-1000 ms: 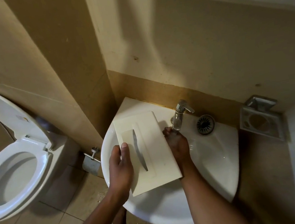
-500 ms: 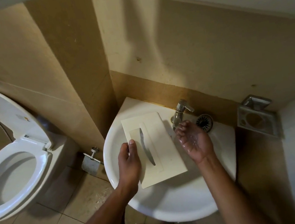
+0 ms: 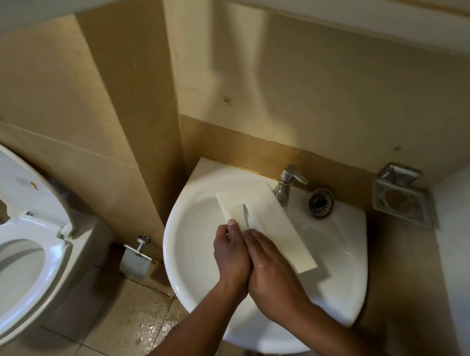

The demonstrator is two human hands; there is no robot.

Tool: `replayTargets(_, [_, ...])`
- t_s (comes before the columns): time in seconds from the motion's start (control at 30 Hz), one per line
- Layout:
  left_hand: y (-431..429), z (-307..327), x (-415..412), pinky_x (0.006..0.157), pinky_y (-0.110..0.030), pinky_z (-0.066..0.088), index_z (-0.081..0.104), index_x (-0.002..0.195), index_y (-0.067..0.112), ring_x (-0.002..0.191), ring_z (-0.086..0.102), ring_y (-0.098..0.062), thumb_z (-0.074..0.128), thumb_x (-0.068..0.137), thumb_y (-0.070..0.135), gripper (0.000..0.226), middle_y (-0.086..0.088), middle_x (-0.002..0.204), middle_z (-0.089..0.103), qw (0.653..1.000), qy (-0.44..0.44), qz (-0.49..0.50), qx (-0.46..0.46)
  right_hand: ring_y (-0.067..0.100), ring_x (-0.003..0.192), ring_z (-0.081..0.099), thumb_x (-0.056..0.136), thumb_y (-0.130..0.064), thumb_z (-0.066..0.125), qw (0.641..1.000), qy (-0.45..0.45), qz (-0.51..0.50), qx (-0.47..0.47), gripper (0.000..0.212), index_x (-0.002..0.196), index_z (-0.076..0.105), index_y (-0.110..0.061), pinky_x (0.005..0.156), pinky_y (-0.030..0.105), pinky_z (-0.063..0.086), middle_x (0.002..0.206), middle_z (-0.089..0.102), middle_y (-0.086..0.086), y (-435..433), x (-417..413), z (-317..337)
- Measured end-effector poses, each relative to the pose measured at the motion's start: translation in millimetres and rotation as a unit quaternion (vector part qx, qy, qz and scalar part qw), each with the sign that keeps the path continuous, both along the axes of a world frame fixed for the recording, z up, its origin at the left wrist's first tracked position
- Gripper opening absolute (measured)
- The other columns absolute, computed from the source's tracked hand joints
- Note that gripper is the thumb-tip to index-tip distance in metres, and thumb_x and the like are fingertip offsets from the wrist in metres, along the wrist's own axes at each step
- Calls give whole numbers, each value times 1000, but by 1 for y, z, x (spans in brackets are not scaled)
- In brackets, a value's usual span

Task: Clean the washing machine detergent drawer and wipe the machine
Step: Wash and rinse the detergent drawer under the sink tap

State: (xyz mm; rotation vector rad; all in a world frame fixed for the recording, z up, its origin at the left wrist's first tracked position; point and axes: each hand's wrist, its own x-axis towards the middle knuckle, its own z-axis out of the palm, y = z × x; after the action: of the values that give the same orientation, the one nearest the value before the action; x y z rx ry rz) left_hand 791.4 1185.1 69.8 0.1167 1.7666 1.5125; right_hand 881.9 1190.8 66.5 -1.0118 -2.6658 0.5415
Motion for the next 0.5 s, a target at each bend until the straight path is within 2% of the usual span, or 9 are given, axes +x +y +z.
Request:
replayTargets(0.1, [3,2,-12,90,-49,56,66,97,14,94,69,-26,36,107,33,38,-9,94,72,1000,-6,10,-1,18,150,20,94,-13,53,996,-75,41,-35,66,153,27,-13,122,31,7,158,32,4,21,-22,20])
replayTargets(0.17, [0,5,-20,89,-48,56,68,97,15,93,70,-24,37,106,31,37,-8,94,74,1000,-8,0,-3,14,152,8,101,-21,41,988,-140,69,-16,57,155,21,-20,123,40,-2,162,23,-3,44,-34,27])
replayTargets(0.23, [-4,8,-22,88,-46,57,70,98,18,93,70,-22,37,105,31,36,-5,94,75,1000,6,-30,-1,14,152,5,106,-25,27,982,-165,81,-46,49,155,22,-23,122,42,0,163,19,-4,68,-49,29])
replayTargets(0.33, [-8,13,-17,89,-42,55,69,108,20,94,68,-18,37,106,33,34,-2,103,73,999,18,-44,-6,16,151,9,105,-33,24,978,-178,92,-52,50,155,24,-27,121,44,7,163,20,-2,96,-65,20])
replayTargets(0.43, [-7,21,-18,92,-35,47,62,125,20,90,58,-8,37,107,35,34,3,116,64,998,43,-35,-26,17,151,12,99,-50,17,979,-184,86,-34,61,155,21,-27,121,46,11,163,21,-1,111,-72,19])
replayTargets(0.5, [-5,27,-18,92,-34,42,60,129,21,86,54,-4,38,107,34,34,7,113,59,997,68,-33,-30,18,151,11,96,-54,14,982,-173,68,-30,66,156,17,-26,121,47,13,164,19,0,113,-73,23])
